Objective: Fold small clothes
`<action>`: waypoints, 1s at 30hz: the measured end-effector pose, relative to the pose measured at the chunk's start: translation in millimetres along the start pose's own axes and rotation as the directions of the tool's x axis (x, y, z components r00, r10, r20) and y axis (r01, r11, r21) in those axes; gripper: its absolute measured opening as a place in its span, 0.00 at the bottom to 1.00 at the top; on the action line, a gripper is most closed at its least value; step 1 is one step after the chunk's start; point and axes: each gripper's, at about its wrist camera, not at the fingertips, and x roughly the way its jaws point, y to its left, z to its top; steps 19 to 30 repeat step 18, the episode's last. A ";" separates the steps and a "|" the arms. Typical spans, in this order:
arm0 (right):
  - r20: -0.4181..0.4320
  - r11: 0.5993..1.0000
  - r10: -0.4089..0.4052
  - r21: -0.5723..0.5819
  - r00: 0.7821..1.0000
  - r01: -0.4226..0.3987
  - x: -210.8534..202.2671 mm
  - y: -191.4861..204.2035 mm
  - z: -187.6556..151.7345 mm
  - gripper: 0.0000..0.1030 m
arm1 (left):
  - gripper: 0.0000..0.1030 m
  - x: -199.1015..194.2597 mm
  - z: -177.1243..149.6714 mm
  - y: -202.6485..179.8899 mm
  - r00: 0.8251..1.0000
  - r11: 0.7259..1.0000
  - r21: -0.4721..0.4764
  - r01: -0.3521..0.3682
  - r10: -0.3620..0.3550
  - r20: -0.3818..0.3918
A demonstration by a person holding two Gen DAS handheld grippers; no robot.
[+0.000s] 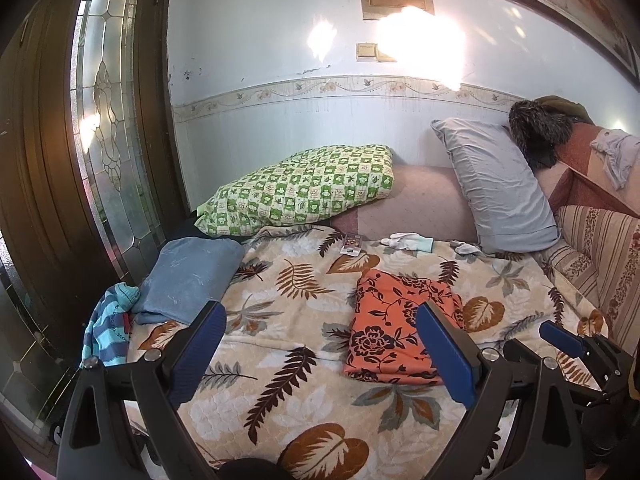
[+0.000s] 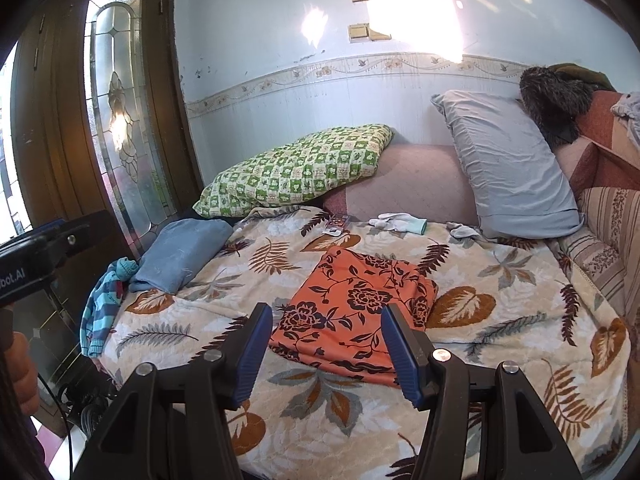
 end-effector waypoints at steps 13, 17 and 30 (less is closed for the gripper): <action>-0.056 0.999 -0.035 0.013 0.998 0.036 37.4 -8.0 0.0 0.59 | 0.93 49.0 -5.2 0.1 0.997 0.999 -0.016 0.050 -0.051 -0.060; -0.080 0.998 -0.049 0.026 0.996 0.051 59.4 -10.5 0.4 0.59 | 0.93 81.2 -10.3 2.3 0.993 0.998 -0.004 0.065 -0.065 -0.100; -0.087 0.998 -0.062 0.026 0.994 0.065 67.2 -13.6 0.2 0.59 | 0.93 91.0 -11.8 5.7 0.991 0.997 -0.014 0.072 -0.073 -0.111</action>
